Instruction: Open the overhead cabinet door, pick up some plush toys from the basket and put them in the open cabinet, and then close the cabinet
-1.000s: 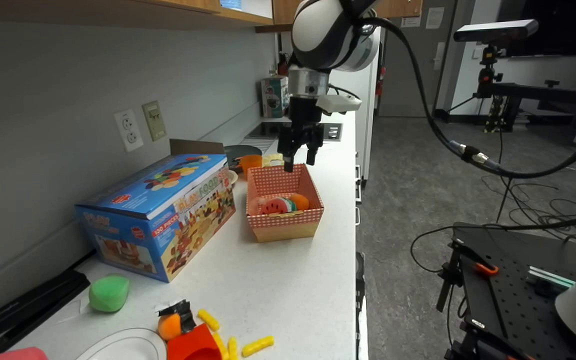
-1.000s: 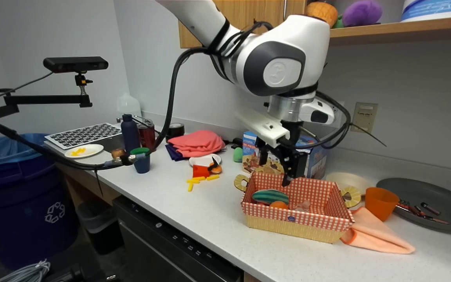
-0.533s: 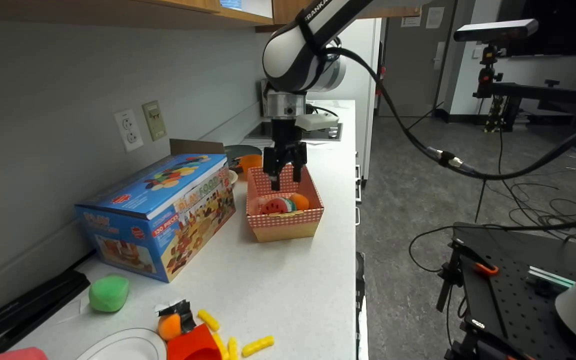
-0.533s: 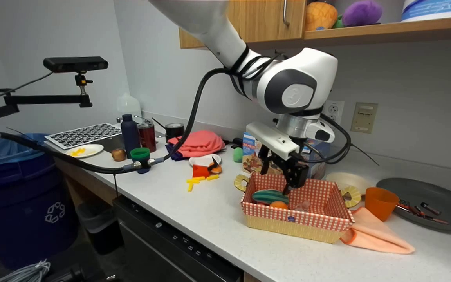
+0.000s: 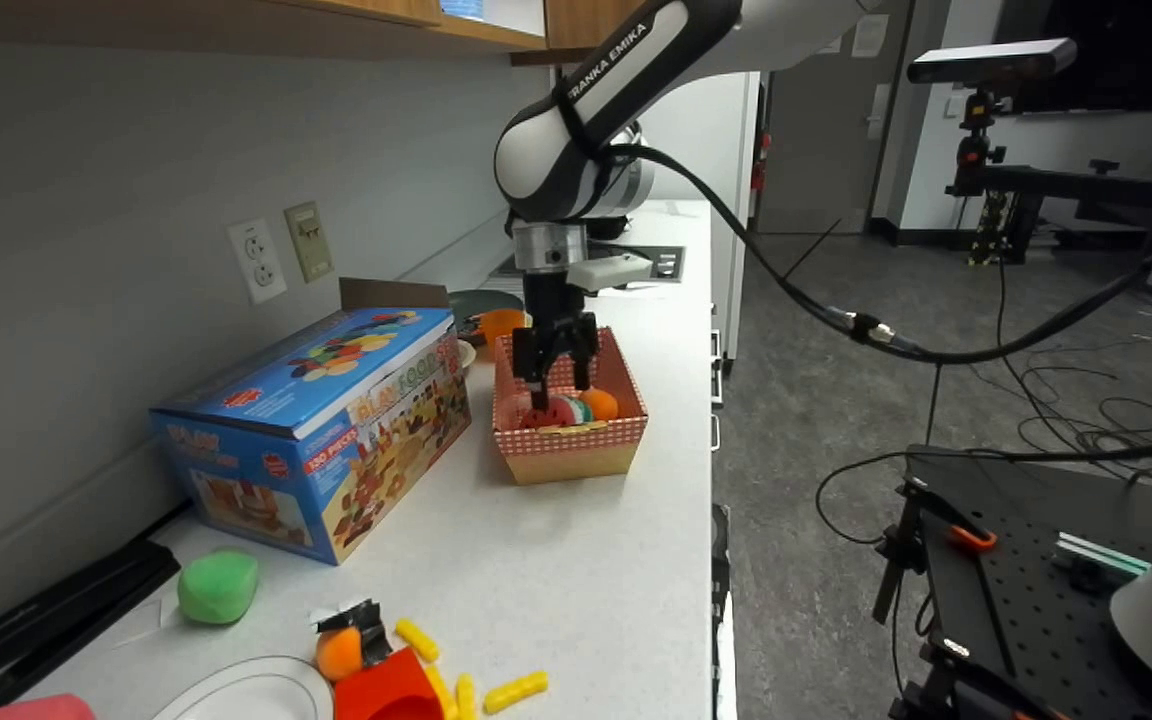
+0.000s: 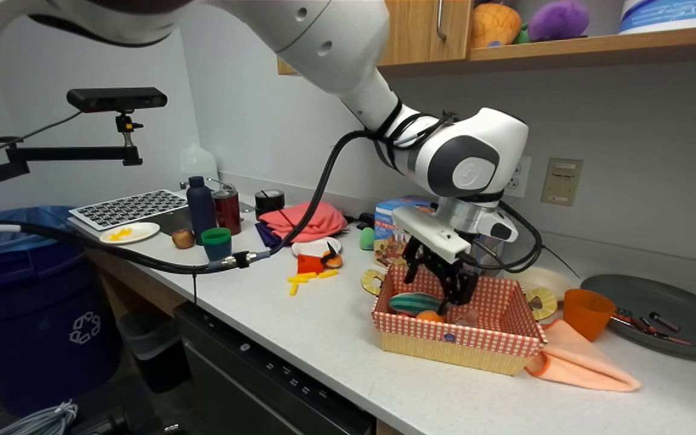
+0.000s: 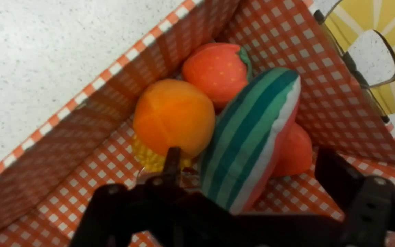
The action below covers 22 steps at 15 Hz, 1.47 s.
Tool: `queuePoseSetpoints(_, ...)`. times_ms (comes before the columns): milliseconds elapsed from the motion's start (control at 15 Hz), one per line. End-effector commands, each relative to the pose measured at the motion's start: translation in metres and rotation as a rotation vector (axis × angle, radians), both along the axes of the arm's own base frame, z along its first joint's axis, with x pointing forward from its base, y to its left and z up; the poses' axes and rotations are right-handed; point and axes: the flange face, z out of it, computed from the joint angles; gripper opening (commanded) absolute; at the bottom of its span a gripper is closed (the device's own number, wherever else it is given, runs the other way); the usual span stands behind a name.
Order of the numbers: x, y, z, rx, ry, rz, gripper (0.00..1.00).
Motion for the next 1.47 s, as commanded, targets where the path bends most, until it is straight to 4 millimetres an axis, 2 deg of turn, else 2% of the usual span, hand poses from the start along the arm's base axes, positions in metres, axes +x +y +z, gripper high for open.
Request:
queuePoseSetpoints(0,0.014,0.005,-0.010,0.011,0.045,0.042,0.89)
queuePoseSetpoints(67,0.015,0.007,-0.012,0.012,0.055,0.050,0.72)
queuePoseSetpoints(333,0.018,0.010,-0.019,0.011,0.091,0.066,0.40)
queuePoseSetpoints(533,0.019,0.005,-0.018,0.009,0.103,0.055,0.18)
queuePoseSetpoints(667,0.019,0.003,-0.010,-0.001,0.111,0.049,0.04)
queuePoseSetpoints(733,0.018,0.003,-0.001,-0.016,0.118,0.049,0.01)
queuePoseSetpoints(867,0.013,0.003,0.024,-0.031,0.132,0.062,0.00)
queuePoseSetpoints(933,0.009,0.001,0.044,-0.043,0.132,0.069,0.02)
queuePoseSetpoints(1067,0.000,-0.003,0.086,-0.057,0.128,0.084,0.00)
queuePoseSetpoints(1400,-0.019,-0.024,0.216,-0.179,-0.030,0.075,0.02)
